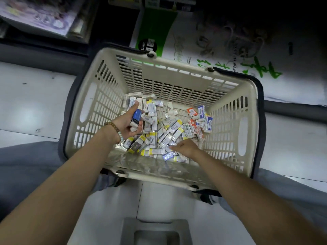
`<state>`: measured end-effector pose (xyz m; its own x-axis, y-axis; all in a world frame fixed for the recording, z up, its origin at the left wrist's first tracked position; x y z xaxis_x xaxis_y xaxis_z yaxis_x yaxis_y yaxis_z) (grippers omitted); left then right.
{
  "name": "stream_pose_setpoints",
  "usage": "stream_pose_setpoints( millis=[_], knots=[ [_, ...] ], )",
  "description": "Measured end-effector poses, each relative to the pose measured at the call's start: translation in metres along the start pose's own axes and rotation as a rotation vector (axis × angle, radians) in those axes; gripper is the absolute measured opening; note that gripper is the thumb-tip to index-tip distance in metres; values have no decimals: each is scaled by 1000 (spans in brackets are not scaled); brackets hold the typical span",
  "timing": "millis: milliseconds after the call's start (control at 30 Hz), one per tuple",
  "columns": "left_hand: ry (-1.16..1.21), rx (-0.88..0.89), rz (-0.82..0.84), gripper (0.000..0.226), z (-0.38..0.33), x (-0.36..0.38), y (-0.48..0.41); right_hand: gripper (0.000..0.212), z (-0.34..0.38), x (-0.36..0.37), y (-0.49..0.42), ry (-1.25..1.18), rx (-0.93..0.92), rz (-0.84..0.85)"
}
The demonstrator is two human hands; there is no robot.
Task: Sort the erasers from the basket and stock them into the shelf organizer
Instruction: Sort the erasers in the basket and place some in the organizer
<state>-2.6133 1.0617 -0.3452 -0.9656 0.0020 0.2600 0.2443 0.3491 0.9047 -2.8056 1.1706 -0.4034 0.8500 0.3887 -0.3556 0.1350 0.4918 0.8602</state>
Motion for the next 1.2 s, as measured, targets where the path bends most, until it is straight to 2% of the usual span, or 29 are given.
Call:
stream_pose_setpoints(
  millis=[133, 200, 333, 400, 500, 600, 667, 800, 867, 933, 1067, 1200],
  knots=[
    [31, -20, 24, 37, 0, 2, -2, 35, 0, -3, -4, -215, 55, -178],
    [41, -29, 30, 38, 0, 2, -3, 34, 0, -3, -8, -215, 96, -171],
    [-48, -4, 71, 42, 0, 9, -4, 51, -1, -5, -9, -219, 101, -196],
    [-107, 19, 99, 36, 1, 14, -5, 44, -3, -3, -11, -233, 105, -233],
    [-154, 31, 110, 29, 3, 17, -6, 20, -1, 4, -13, -253, 99, -226],
    [-203, 32, 102, 27, 5, 16, -7, 34, -2, 5, -13, -297, 98, -223],
    [-232, 28, 93, 27, 6, 15, -6, 42, -3, 8, -16, -353, 85, -185],
    [-229, 20, 90, 22, 7, 13, -7, 38, 4, 10, -14, -263, 61, -62],
    [-195, 21, 118, 16, 7, 14, -7, 37, 9, -6, -8, -244, 53, -61],
    [-157, 28, 149, 14, 7, 16, -7, 35, 17, -29, 0, -324, 21, -85],
    [-180, 30, 211, 27, 8, 28, -4, 32, 51, -50, 23, -750, -155, 23],
    [-324, 36, 286, 43, 15, 38, 0, 24, 82, -25, 37, -702, -286, 165]
  ],
)
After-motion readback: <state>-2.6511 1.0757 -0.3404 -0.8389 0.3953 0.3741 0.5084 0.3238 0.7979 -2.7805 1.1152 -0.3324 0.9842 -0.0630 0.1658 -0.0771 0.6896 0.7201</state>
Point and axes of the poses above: each hand's wrist, its own y-axis away from the middle knuckle, its own x-axis out of the palm, z = x × y, the point moved 8 cm from there along -y, towards the middle knuckle, and after that the axes turned 2 degrees about -x, right-handed, at the moved point
